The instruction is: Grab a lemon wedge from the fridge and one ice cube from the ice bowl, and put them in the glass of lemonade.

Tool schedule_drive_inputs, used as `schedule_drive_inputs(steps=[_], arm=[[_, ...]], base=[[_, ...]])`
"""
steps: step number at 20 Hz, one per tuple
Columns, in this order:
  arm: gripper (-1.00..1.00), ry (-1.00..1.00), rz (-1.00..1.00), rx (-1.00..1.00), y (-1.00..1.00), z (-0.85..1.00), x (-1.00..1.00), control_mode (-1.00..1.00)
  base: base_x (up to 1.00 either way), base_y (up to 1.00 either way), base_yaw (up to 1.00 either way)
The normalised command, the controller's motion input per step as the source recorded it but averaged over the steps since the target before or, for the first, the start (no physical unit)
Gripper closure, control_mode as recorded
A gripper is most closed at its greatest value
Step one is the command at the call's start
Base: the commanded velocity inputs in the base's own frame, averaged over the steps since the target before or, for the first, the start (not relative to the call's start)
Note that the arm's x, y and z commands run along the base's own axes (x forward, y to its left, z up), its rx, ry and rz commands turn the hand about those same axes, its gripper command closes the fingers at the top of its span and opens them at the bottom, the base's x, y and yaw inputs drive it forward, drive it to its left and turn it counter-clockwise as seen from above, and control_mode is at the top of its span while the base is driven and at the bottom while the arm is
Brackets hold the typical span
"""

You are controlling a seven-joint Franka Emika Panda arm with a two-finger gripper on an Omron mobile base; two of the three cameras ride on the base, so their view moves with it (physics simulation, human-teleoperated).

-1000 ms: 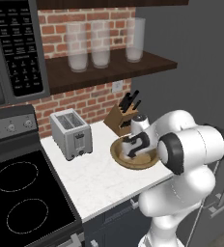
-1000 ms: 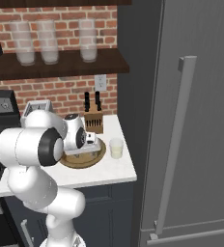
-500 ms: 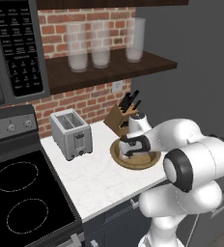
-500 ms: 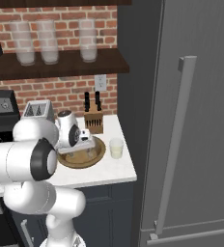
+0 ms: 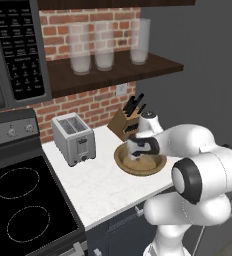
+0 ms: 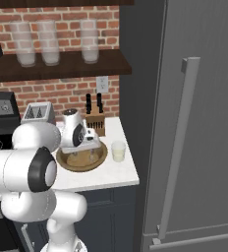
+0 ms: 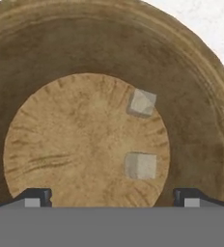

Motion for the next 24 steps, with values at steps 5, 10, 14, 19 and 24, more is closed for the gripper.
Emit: schedule_drive_inputs(steps=[5, 10, 14, 19, 24], arm=[[-1.00, 0.07, 0.00, 0.04, -0.06, -0.19, 0.02, -1.00], [-1.00, 0.12, 0.00, 0.04, 0.00, -0.34, 0.06, -1.00], [-1.00, 0.08, 0.00, 0.03, 0.00, -0.33, 0.02, -1.00], [-1.00, 0.02, 0.00, 0.00, 0.00, -0.11, 0.00, -1.00], [-1.00, 0.00, 0.00, 0.00, 0.00, -0.01, 0.00, -1.00]], base=[[0.00, 0.00, 0.00], [0.00, 0.00, 0.00], [0.00, 0.00, 0.00], [0.00, 0.00, 0.00], [0.00, 0.00, 0.00]])
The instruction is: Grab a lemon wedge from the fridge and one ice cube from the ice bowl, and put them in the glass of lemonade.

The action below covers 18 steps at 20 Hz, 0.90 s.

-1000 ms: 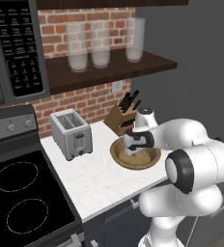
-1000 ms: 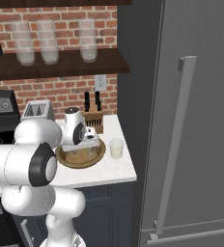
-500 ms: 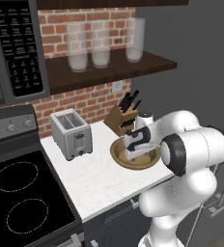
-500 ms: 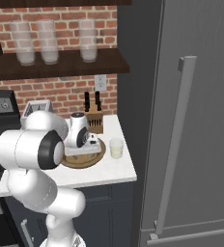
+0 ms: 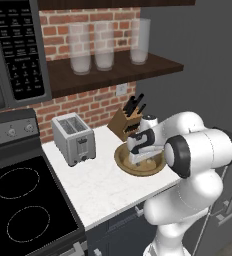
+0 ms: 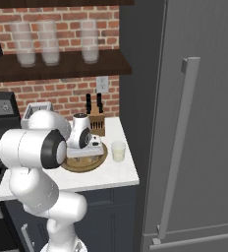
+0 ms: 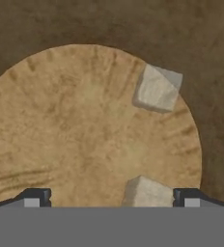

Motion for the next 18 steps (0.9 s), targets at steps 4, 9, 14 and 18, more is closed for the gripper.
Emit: schedule_drive_inputs(steps=[4, 9, 14, 18], arm=[[-1.00, 0.00, 0.00, 0.00, 0.00, -0.11, -0.03, -1.00], [-1.00, 0.00, 0.00, 0.00, 0.00, -0.03, -0.13, -1.00], [-1.00, 0.00, 0.00, 0.00, 0.00, 0.00, -0.09, -1.00], [-1.00, 0.00, 0.00, 0.00, 0.00, -0.01, -0.09, -1.00]], base=[[0.00, 0.00, 0.00], [0.00, 0.00, 0.00], [0.00, 0.00, 0.00], [0.00, 0.00, 0.00]])
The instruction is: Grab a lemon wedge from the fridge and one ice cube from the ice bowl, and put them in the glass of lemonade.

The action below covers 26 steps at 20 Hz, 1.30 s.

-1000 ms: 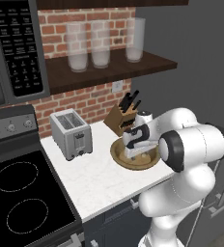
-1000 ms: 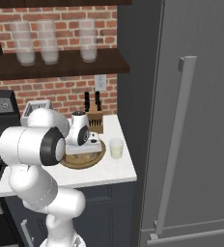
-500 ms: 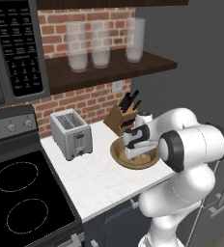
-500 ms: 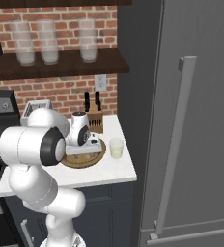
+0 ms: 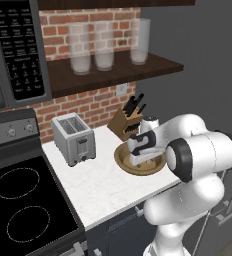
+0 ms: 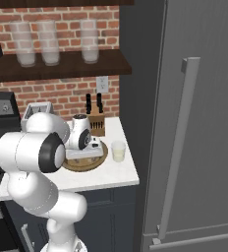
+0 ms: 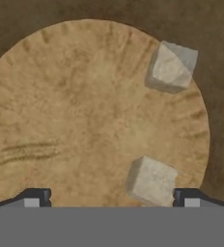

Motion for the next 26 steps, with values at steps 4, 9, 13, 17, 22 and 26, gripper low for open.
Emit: schedule_drive_inputs(steps=[4, 9, 13, 17, 22, 26], arm=[[-1.00, 0.00, 0.00, 0.00, 0.00, -0.12, 0.00, -1.00], [-1.00, 0.00, 0.00, 0.00, 0.00, -0.15, 0.00, -1.00], [-1.00, 0.00, 0.00, 0.00, 0.00, -0.09, 0.00, -1.00], [-1.00, 0.00, 0.00, 0.00, 0.00, -0.03, 0.00, -1.00], [-1.00, 0.00, 0.00, 0.00, 0.00, -0.07, 0.00, -1.00], [1.00, 0.00, 0.00, 0.00, 0.01, -0.23, 0.00, -1.00]], base=[[0.00, 0.00, 0.00], [0.00, 0.00, 0.00], [0.00, 0.00, 0.00], [0.00, 0.00, 0.00], [0.00, 0.00, 0.00], [0.00, 0.00, 0.00]])
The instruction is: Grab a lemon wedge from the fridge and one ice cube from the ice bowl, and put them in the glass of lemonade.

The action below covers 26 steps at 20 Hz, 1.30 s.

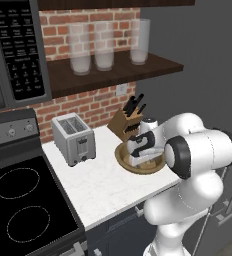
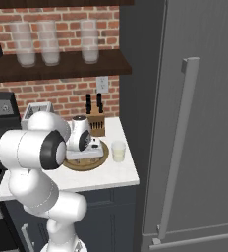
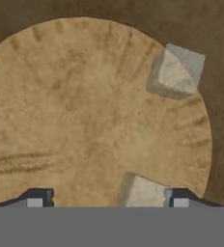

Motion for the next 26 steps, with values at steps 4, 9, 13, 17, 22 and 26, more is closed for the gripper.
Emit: schedule_drive_inputs(steps=[4, 9, 13, 17, 22, 26], arm=[[1.00, 0.00, 0.00, 0.00, 0.01, -0.30, 0.00, -1.00], [1.00, 0.03, 0.00, 0.00, 0.00, -0.22, 0.00, -1.00], [1.00, 0.10, 0.00, 0.00, 0.00, -0.13, 0.00, -1.00], [1.00, 0.01, 0.00, 0.00, 0.00, 0.00, -0.01, -1.00], [1.00, -0.04, 0.00, 0.01, 0.00, 0.35, -0.25, -1.00], [1.00, -0.09, 0.00, 0.03, -0.05, 0.83, -0.37, -1.00]], base=[[0.00, 0.00, 0.00], [0.00, 0.00, 0.00], [0.00, 0.00, 0.00], [0.00, 0.00, 0.00], [0.00, 0.00, 0.00], [0.00, 0.00, 0.00]])
